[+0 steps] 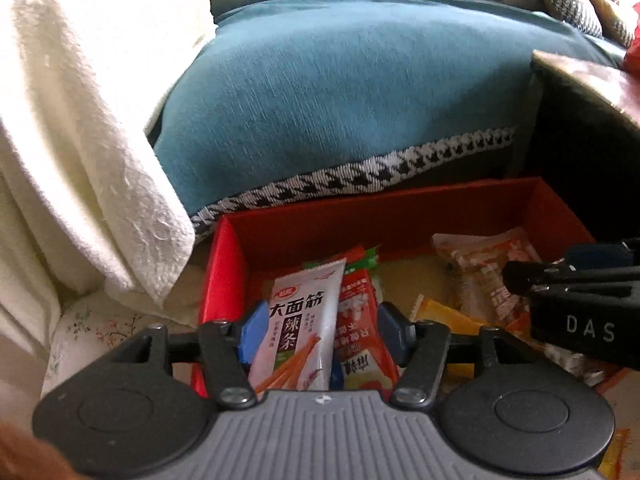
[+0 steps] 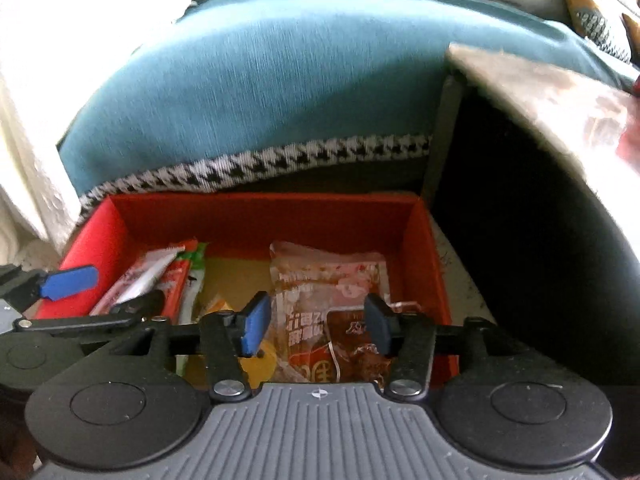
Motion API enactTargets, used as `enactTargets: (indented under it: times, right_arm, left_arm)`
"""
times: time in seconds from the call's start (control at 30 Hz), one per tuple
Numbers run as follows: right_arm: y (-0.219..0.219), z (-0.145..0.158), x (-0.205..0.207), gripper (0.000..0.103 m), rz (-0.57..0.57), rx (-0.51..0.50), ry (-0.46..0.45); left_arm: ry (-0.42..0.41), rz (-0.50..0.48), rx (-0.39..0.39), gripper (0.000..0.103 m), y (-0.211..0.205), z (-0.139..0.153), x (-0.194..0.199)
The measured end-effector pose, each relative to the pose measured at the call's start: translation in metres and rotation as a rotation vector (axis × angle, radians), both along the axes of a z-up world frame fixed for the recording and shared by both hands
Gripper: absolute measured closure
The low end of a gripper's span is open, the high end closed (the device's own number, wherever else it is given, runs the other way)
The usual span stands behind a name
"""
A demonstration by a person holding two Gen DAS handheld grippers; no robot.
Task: Organize snacks
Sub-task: 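Lower both packs into the red box and open both tools, then move the left tool to the clear wrapper while the right tool approaches the Trolli pack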
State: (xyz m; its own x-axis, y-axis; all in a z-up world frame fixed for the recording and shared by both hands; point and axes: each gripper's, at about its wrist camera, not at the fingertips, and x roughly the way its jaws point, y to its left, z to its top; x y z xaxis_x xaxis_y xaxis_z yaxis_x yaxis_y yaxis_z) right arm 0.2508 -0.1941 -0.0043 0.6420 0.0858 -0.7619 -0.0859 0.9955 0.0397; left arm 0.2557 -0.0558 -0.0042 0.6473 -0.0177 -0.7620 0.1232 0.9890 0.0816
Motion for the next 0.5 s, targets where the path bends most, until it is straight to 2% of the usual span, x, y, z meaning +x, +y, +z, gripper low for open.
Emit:
enactTargets:
  times: [0.2, 0.3, 0.33, 0.4, 0.5]
  right_arm:
    - [-0.007, 0.033, -0.028, 0.03, -0.019, 0.038, -0.039]
    - [-0.015, 0.042, -0.041, 0.029, -0.035, 0.036, -0.044]
    - [-0.016, 0.044, -0.045, 0.029, -0.038, 0.035, -0.043]
    - [-0.023, 0.048, -0.058, 0.021, -0.052, 0.028, -0.05]
    - [-0.028, 0.05, -0.076, 0.019, -0.053, 0.003, -0.047]
  left_arm:
    - [-0.042, -0.033, -0.005, 0.042, 0.0, 0.031, -0.025]
    - [-0.054, -0.05, -0.01, 0.038, 0.002, 0.043, -0.04]
    - [-0.057, -0.053, -0.011, 0.038, 0.003, 0.045, -0.046]
    - [-0.052, -0.052, -0.018, 0.038, 0.005, 0.047, -0.055]
    - [-0.025, -0.058, -0.046, 0.038, 0.007, 0.046, -0.064]
